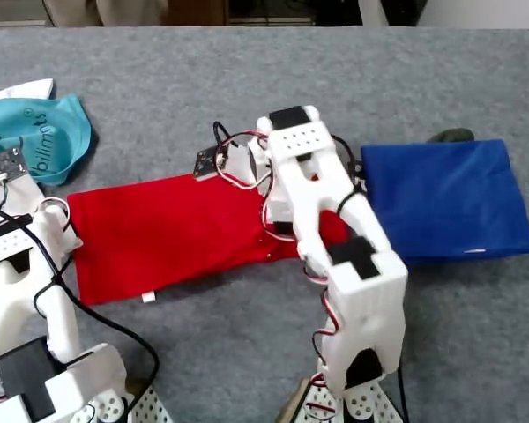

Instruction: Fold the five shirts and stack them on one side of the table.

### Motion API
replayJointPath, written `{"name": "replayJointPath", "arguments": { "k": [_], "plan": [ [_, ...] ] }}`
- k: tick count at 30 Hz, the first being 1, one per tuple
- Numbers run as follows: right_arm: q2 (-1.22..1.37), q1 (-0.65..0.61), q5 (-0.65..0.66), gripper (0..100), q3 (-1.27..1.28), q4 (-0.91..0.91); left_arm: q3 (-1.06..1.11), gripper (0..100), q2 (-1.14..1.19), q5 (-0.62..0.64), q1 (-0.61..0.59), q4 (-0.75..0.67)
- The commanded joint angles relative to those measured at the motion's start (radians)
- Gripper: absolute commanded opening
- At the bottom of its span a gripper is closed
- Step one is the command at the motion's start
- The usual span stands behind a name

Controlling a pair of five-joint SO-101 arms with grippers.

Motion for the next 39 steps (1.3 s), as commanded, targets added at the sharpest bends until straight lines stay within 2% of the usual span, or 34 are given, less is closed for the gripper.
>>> {"name": "replayJointPath", "arguments": {
  "k": [1,7,11,13,17,19,22,25,27,31,33,39],
  "plan": [
    [0.039,0.021,0.080,0.5,-0.097,0.009,-0.043,2,-0.004,0.005,0.000,-0.008],
    [0.088,0.016,0.184,0.5,-0.136,0.012,-0.043,2,-0.004,0.005,0.002,-0.009],
    [0.094,0.016,0.203,1.4,-0.170,0.008,-0.043,2,-0.004,0.005,0.002,-0.009],
    [0.094,0.018,0.201,7.9,-0.202,-0.002,-0.043,2,-0.004,0.005,0.002,-0.009],
    [0.090,0.022,0.183,30.6,-0.286,0.009,-0.038,2,-0.004,0.003,0.017,-0.009],
    [0.090,0.022,0.164,36.3,-0.348,0.051,-0.038,2,-0.004,0.003,0.026,-0.009],
    [0.090,0.022,0.164,34.4,-0.435,0.135,-0.038,2,-0.004,0.003,0.028,-0.011],
    [0.059,0.036,0.123,28.1,-0.446,0.143,-0.038,2,-0.004,0.003,0.028,-0.011],
    [0.015,0.042,0.098,20.7,-0.394,0.143,-0.038,2,-0.004,0.003,0.028,-0.012],
    [-0.119,0.028,0.074,0.0,-0.176,0.141,-0.038,2,-0.004,0.003,0.028,-0.014],
    [-0.188,0.005,0.074,3.0,-0.050,0.135,-0.038,2,-0.004,0.006,0.026,-0.014],
    [-0.315,-0.039,0.006,0.5,0.245,-0.008,-0.040,2,-0.004,0.008,0.026,-0.012]
  ]
}}
